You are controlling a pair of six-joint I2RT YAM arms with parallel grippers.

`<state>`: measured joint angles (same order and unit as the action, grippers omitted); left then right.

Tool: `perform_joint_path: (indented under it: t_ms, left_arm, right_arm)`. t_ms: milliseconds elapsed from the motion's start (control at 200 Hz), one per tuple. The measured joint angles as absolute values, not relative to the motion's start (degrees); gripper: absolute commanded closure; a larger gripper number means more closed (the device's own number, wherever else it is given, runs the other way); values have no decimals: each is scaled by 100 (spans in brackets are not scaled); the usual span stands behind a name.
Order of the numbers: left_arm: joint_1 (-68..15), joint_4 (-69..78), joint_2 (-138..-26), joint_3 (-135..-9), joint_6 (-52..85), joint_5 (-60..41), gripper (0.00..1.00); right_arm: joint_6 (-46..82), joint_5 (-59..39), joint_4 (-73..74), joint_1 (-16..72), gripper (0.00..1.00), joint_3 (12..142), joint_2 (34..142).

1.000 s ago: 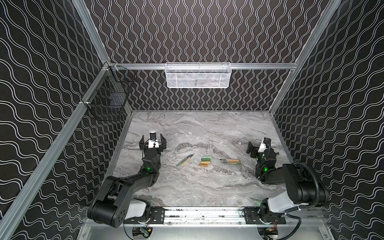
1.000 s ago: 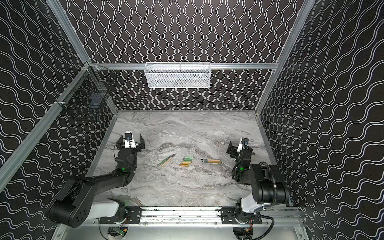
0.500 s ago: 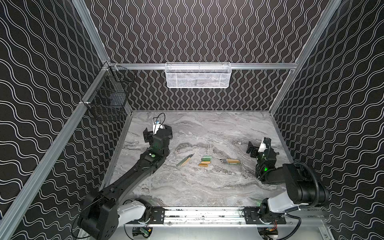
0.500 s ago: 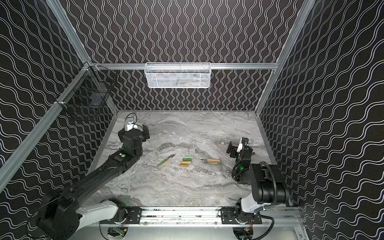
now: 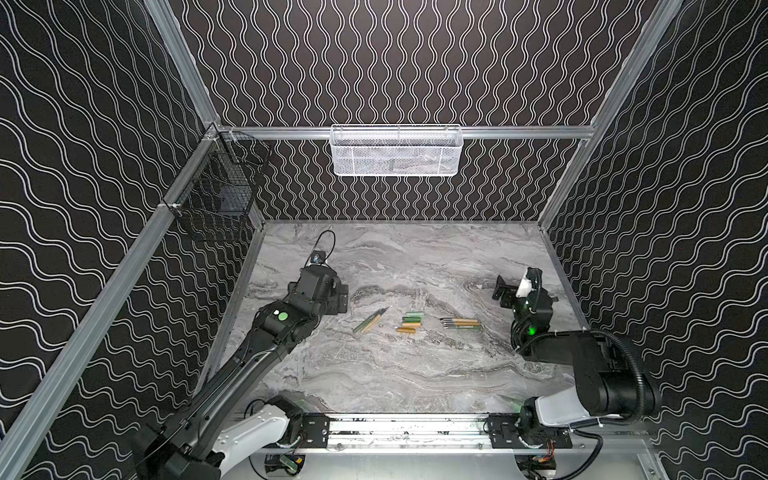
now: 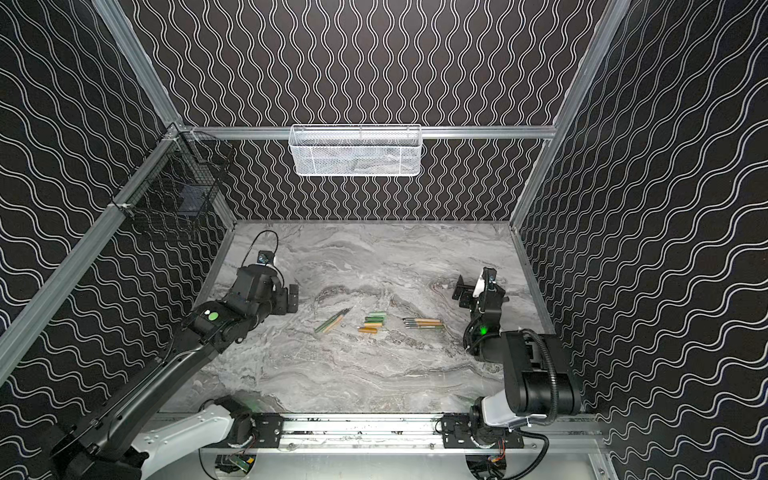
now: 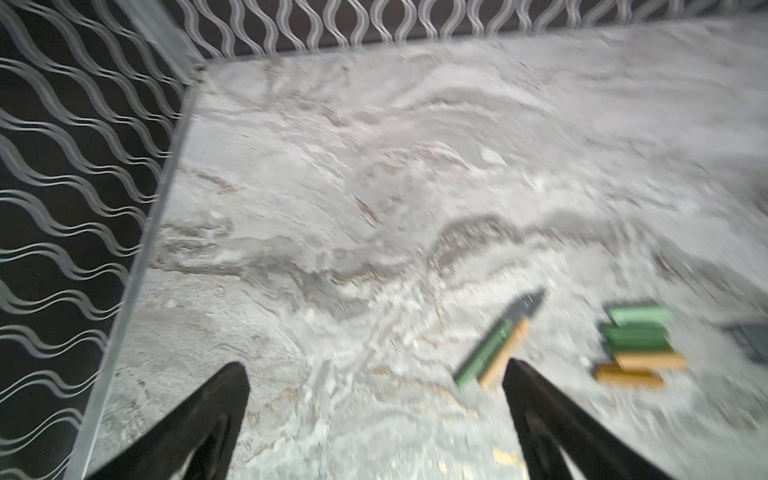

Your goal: Insert the pens into the pen caps

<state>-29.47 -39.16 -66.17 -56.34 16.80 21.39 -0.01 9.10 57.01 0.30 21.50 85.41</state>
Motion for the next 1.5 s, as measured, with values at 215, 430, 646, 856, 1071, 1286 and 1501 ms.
perform_joint_path:
  t_ms: [215, 430, 646, 856, 1071, 1286, 1501]
  left_arm:
    - [-2950, -4303, -6045, -5266, 1219, 1190, 1]
    - [-2950, -4320, -5706, -5205, 1048, 980, 1]
    - [-2950, -4340, -5732, -5216, 1037, 947, 1]
    - [-2947, -4377, -5572, -5245, 1037, 1033, 1]
    - [-2947, -4377, -5424, -5245, 1037, 1031, 1]
    - [-2947, -4381, -5393, -5242, 1037, 1033, 1]
    - [-2947, -4383, -5472, -5242, 1037, 1072, 1]
  right_arm:
    - [-471, 1509, 4228, 989, 1, 2930, 8224]
    - [-322, 1680, 1337, 1546, 0, 4521, 7800]
    - [237, 1177, -1601, 2294, 1, 5426, 7616]
    - [558, 242, -3188, 2823, 0, 5537, 7550]
    - [687, -615, -3750, 2882, 1, 5566, 8044]
    - [838, -718, -3752, 2873, 0, 5579, 8460]
    - [902, -716, -3524, 2849, 0, 5408, 8781]
